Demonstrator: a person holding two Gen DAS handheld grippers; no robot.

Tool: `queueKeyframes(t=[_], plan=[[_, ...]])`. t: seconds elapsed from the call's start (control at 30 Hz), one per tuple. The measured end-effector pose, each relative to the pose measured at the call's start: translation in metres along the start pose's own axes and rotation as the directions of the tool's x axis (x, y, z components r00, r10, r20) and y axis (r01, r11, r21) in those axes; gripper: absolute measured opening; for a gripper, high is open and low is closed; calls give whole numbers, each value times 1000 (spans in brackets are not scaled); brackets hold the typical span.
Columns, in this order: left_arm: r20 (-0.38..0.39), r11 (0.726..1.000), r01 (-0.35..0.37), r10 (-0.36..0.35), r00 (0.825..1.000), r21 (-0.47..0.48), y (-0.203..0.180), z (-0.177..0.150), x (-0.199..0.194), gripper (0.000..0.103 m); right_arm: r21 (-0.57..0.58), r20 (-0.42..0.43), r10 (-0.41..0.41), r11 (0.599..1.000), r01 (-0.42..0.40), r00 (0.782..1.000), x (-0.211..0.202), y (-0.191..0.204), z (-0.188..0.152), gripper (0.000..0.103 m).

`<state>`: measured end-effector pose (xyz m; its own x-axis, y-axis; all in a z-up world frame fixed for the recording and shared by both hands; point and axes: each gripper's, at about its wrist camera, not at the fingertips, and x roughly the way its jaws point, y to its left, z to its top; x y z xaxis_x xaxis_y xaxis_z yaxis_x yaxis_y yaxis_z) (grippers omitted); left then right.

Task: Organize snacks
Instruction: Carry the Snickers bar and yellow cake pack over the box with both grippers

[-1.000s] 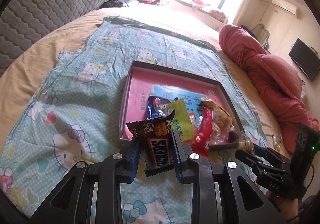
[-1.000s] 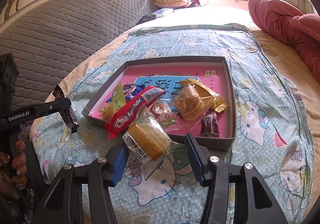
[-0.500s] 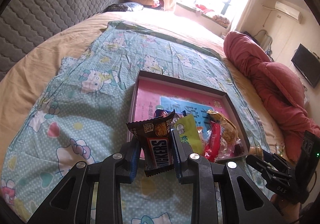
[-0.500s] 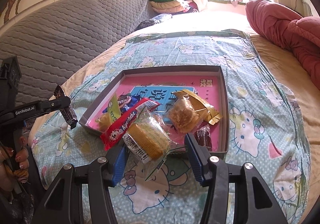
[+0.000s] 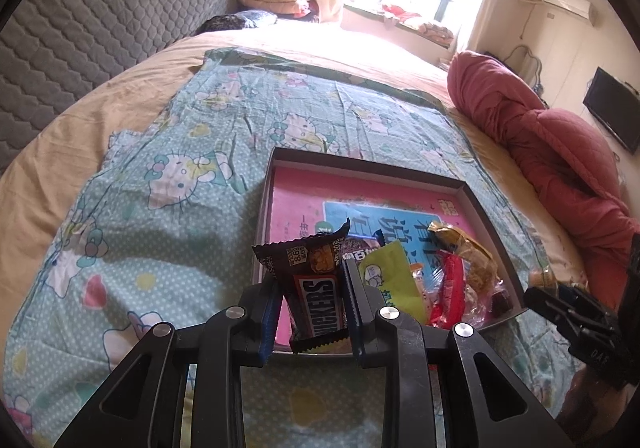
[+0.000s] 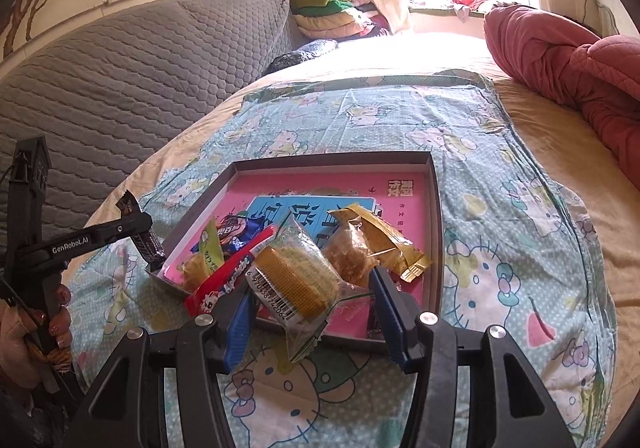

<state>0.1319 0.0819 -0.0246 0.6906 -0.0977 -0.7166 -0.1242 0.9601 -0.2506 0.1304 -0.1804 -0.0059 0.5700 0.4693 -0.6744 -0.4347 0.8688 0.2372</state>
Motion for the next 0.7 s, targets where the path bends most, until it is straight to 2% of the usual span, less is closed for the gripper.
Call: queueKeyframes(t=[0.3,0.7], plan=[[-33,1000,12,-11,999,23,-3,-5,15,29,37,-19,1,999,0,1000,14,-10,1,55],[-58,1000,18,-17,998,5,3,-4,34,29,13,-29,4,1000,-3,1000,27,-7,4,55]])
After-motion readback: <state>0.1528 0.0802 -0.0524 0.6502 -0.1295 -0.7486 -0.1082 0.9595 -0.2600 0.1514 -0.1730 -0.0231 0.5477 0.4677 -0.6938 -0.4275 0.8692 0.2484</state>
